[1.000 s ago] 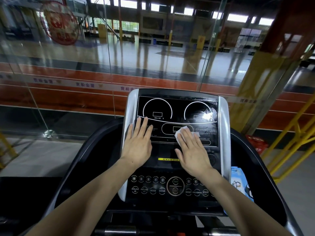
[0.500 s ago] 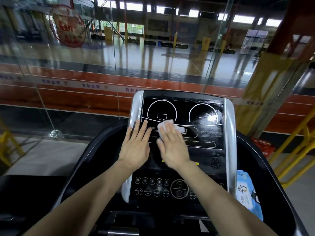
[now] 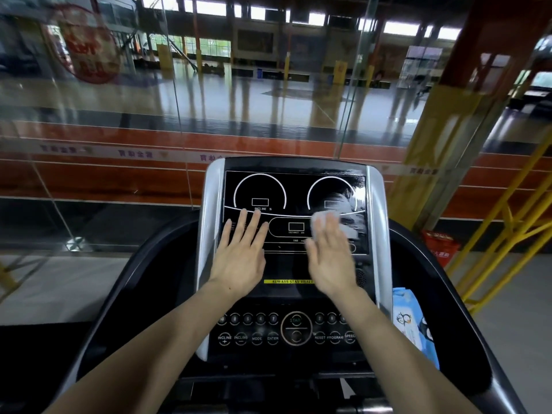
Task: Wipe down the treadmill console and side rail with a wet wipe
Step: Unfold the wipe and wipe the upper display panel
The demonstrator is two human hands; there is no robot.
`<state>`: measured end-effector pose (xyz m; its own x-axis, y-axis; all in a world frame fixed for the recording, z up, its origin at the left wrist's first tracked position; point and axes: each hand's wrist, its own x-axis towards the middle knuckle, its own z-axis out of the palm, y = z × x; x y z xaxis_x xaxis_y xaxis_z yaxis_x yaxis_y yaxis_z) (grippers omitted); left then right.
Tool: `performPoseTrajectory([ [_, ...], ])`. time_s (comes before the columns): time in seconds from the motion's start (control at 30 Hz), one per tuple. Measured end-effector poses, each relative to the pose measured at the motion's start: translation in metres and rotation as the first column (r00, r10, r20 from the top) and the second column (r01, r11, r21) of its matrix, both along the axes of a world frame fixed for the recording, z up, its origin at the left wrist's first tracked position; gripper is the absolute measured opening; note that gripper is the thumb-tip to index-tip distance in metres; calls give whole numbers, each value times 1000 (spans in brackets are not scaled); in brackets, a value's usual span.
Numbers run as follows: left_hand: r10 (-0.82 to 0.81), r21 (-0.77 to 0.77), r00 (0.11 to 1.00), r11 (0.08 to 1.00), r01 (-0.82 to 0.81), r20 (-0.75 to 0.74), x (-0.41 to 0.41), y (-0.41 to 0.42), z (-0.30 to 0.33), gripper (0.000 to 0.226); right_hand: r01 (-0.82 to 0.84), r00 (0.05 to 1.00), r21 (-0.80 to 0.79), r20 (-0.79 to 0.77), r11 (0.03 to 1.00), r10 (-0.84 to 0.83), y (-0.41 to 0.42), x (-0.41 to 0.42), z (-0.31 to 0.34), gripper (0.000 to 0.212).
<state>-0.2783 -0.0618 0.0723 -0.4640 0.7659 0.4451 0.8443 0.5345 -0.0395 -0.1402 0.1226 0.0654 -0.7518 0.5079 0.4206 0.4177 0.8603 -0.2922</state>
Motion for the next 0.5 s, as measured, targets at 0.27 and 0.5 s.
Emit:
performPoseTrajectory([
  [0.27,-46,-20,999,999,46,5,10,17,4,66,69,996,14,61,997,-70,57,34,11,71],
  [0.5,-69,-2,998,998,69,5,20,29,7,63,103,991,-58,90,993,-98,22,53,-16,82],
])
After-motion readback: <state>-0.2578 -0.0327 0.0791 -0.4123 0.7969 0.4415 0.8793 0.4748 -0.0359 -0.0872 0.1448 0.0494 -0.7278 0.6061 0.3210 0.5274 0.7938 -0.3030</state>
